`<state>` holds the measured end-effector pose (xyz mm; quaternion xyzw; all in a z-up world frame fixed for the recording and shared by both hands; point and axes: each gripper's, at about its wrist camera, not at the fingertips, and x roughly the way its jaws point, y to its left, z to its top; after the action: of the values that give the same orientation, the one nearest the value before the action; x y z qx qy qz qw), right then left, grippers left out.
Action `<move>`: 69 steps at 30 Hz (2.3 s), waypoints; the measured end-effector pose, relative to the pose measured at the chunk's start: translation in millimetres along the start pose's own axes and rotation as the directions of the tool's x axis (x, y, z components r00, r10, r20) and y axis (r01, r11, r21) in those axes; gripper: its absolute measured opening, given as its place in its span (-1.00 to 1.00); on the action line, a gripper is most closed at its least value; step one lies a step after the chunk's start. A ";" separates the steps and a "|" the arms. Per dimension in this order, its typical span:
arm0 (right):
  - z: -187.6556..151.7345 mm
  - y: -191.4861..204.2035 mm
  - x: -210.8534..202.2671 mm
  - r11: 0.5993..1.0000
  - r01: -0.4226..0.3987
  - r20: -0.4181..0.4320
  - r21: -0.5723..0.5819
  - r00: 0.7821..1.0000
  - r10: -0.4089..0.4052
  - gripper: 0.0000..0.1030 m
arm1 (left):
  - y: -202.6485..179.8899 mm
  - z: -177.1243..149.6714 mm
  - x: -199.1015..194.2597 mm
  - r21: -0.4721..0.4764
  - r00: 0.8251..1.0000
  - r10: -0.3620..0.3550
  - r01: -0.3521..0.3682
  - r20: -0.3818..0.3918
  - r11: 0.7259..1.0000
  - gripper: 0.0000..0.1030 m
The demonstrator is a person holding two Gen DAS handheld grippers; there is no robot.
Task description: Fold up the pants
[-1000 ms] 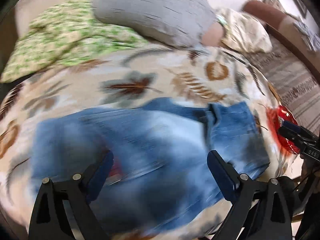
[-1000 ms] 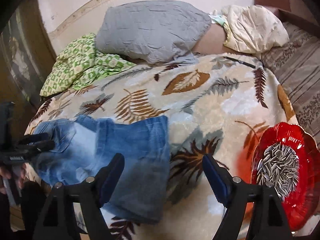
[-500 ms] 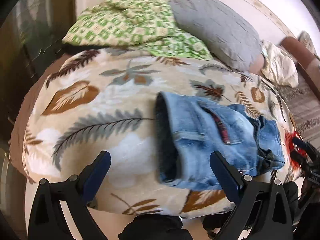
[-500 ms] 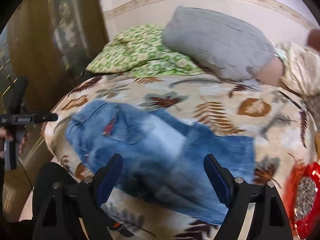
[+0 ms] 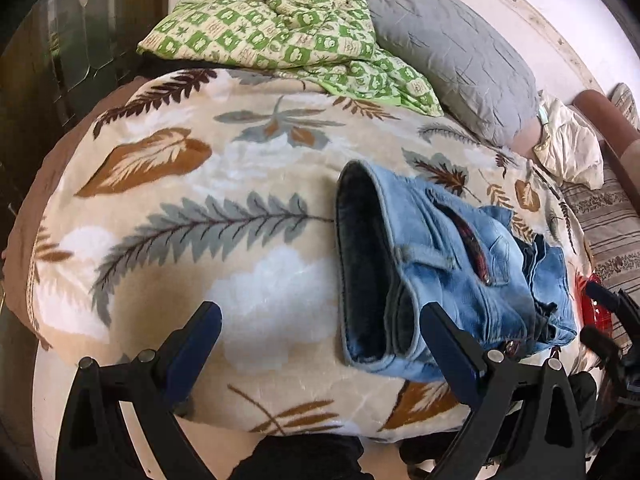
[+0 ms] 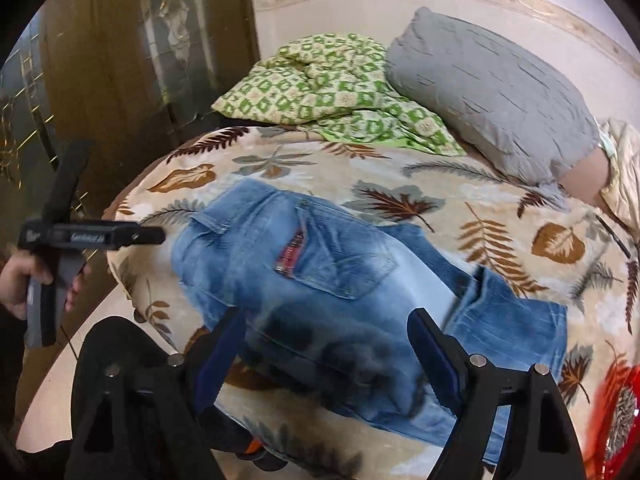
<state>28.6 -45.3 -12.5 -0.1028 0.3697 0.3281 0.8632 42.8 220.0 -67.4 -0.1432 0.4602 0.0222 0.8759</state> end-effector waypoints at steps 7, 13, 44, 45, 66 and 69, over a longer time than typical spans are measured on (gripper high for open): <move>9.4 44.0 12.5 0.996 -0.035 0.012 -0.077 0.999 0.036 0.65 | 11.8 22.5 9.7 -0.027 0.995 -0.088 0.087 -0.037 0.996 0.92; 7.1 86.5 35.7 0.981 -0.064 -0.001 -0.182 0.998 0.065 0.65 | 6.5 48.3 32.3 -0.044 0.978 -0.189 0.185 -0.091 0.982 0.93; 4.5 99.8 120.5 0.989 -0.092 0.045 -0.113 0.994 0.097 -0.38 | -36.4 86.4 99.4 0.044 0.879 -0.409 0.432 -0.247 0.901 -0.74; 6.2 92.0 114.8 0.989 -0.124 0.057 -0.075 0.990 0.129 -0.39 | -39.8 88.8 91.8 0.048 0.878 -0.415 0.437 -0.238 0.898 -0.74; -127.3 -151.1 -26.3 0.743 -0.228 0.328 0.629 0.945 0.013 -0.40 | -393.0 51.9 115.2 0.371 0.791 -0.368 0.570 -0.489 0.733 -0.73; -143.5 -173.5 -28.6 0.700 -0.205 0.320 0.684 0.947 -0.035 -0.40 | -416.5 44.1 148.8 0.353 0.777 -0.338 0.565 -0.531 0.745 -0.73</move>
<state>43.5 -252.0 -104.8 0.3071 0.3318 0.2125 0.8663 234.8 -180.9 -68.6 -0.0255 0.5823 -0.3473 0.7346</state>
